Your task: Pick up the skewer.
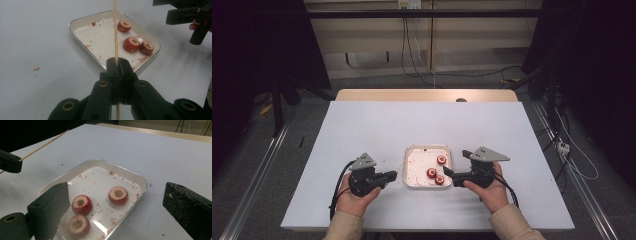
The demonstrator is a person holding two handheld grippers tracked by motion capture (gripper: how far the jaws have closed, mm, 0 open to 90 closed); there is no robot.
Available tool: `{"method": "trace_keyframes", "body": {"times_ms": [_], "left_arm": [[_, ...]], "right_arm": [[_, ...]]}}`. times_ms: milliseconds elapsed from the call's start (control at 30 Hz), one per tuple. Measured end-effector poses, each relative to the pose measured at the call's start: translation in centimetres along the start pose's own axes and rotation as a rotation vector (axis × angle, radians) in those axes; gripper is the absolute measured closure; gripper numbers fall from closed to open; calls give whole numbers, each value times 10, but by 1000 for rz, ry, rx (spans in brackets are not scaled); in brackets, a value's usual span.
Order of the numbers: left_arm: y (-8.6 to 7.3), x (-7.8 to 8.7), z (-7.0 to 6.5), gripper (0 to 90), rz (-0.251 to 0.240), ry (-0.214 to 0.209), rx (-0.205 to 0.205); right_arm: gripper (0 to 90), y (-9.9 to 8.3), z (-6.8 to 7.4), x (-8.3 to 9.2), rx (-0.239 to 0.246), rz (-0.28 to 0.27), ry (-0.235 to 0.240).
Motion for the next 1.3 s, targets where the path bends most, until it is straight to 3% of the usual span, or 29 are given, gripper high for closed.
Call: {"method": "trace_keyframes", "body": {"times_ms": [333,900,1000,1200,1300], "left_arm": [[-1,2,1,887,-2,4,-2],[-1,3,2,887,-3,2,-3],[-1,3,2,887,3,5,-8],[-2,3,1,887,6,5,-9],[-3,2,1,887,10,6,-11]], "right_arm": [[139,1,-4,-8,-8,18,0],[132,4,-8,-18,-12,37,-11],[192,3,-5,-18,-5,46,9],[411,-3,6,-19,20,95,79],[437,-5,9,-20,32,109,91]]}}
Point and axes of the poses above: each handheld gripper's, and its own axes: x roughly backward along the jaws, y roughly out of its top, z roughly to its left, the point moved 8 cm from there along -x, roughly forward along the jaws, and after that the axes turned 8 degrees about z, right-handed, at the moved point
